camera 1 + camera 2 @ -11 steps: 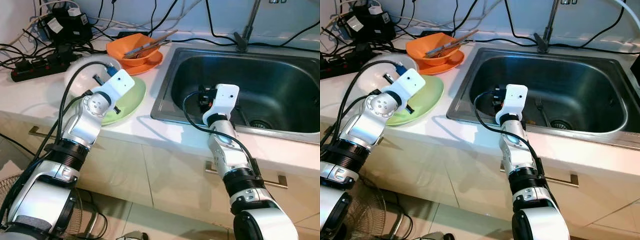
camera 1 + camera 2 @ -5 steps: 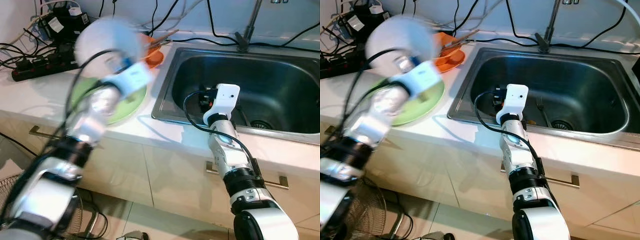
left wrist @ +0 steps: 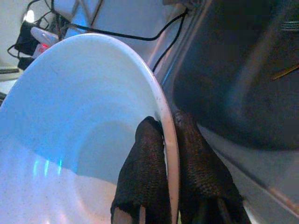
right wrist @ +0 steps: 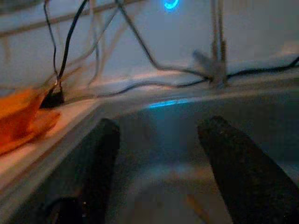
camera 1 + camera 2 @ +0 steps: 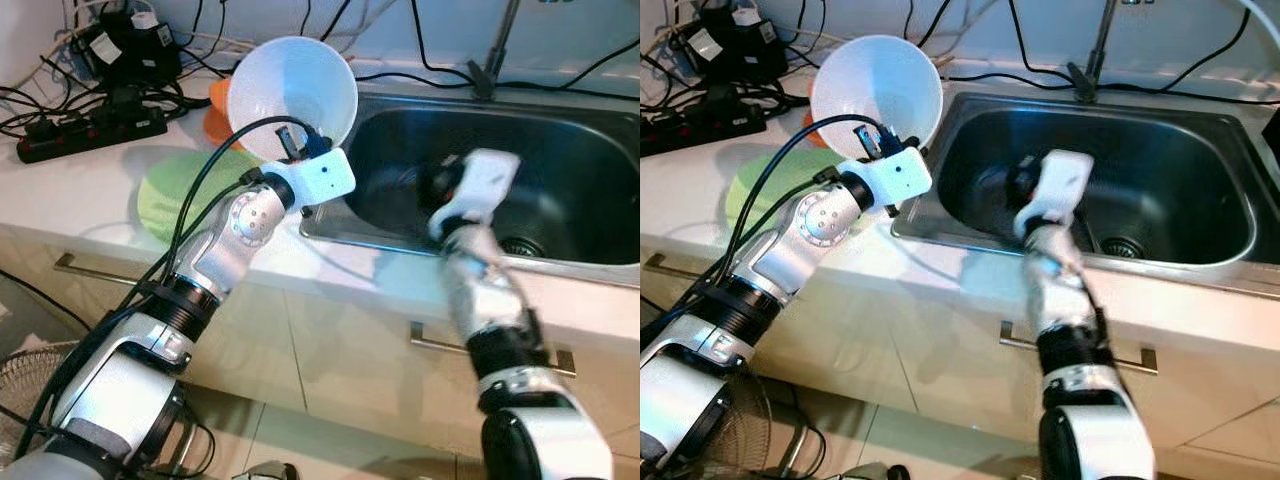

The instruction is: Kitchen organization

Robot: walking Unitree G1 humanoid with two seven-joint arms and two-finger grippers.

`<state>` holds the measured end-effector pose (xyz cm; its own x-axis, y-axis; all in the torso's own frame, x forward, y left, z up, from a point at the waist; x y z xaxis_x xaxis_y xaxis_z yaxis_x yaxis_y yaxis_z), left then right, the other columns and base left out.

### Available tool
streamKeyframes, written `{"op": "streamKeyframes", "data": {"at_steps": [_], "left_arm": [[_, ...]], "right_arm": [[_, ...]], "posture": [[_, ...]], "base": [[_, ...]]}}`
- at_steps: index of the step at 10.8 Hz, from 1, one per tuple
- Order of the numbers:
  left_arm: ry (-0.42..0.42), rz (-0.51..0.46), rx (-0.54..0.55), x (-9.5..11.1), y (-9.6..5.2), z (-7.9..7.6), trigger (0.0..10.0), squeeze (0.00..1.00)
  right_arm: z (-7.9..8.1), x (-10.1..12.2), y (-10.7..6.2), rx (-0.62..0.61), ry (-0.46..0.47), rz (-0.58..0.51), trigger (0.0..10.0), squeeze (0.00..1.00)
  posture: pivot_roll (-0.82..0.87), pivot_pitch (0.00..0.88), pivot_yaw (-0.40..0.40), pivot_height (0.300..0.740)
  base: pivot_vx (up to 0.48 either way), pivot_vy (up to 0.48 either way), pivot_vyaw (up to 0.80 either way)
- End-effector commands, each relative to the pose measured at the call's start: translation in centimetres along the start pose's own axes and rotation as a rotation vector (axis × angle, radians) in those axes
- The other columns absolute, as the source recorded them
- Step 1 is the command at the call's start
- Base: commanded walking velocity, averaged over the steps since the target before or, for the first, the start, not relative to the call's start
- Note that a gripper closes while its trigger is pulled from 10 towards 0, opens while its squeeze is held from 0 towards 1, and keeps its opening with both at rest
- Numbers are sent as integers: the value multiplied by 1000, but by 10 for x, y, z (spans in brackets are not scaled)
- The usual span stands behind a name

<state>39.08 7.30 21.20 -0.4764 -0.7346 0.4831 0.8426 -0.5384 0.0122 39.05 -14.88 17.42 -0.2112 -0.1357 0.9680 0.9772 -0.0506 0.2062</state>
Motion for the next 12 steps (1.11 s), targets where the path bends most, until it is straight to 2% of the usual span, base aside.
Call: {"op": "streamKeyframes", "data": {"at_steps": [1, 2, 4, 5, 6, 8, 9, 10, 12], "left_arm": [[30, -29, 16, 6, 3, 7, 10000, 0], [53, -41, -1, 6, 3, 4, 10000, 0], [110, -65, -50, 7, 4, -5, 10000, 0], [135, -71, -70, 7, 5, -8, 10000, 0], [164, -77, -88, 6, 6, -11, 10000, 0], [199, -87, -109, 7, 8, -14, 10000, 0], [203, -93, -115, 9, 9, -15, 10000, 0], [208, -108, -122, 11, 11, -17, 10000, 0], [243, -157, -138, 18, 11, -19, 10000, 0]], "right_arm": [[1, 10, 4, 4, 21, -22, 10000, 1000], [-3, 15, 6, -8, 60, -31, 10000, 1000], [4, 27, 9, 45, 147, -46, 10000, 1000], [7, 31, 10, 70, 189, -46, 10000, 251], [13, 36, 10, 123, 247, -46, 10000, 0], [27, 53, 9, 230, 342, -67, 10000, 0], [33, 57, 8, 283, 362, -66, 10000, 0], [39, 58, 5, 330, 427, -51, 10000, 0], [42, 56, 3, 349, 437, -22, 10000, 0]], "posture": [[39, 10, 70, 740], [39, 7, 70, 740], [37, 0, 71, 740], [36, 0, 71, 740], [36, 0, 73, 740], [29, 0, 73, 740], [26, 0, 74, 740], [24, 0, 74, 740], [26, 0, 74, 740]], "base": [[0, 0, 0], [0, 0, 0], [0, 0, 0], [0, 0, 0], [0, 0, 0], [0, 0, 0], [0, 0, 0], [0, 0, 0], [0, 0, 0]]}}
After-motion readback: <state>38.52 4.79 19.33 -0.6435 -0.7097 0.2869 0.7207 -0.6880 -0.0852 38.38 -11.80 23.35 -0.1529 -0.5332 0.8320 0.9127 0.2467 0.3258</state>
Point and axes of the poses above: a point about 5 cm out from each wrist's last joint towards the gripper, its own y axis pointing out of the wrist towards the gripper, its own x axis along the axis of the wrist's last joint, z = x × y, the point moved 2 cm from there along y, pointing out of the wrist towards the gripper, and after that the axes turned 1 degree about y, right-handed, at the moved point
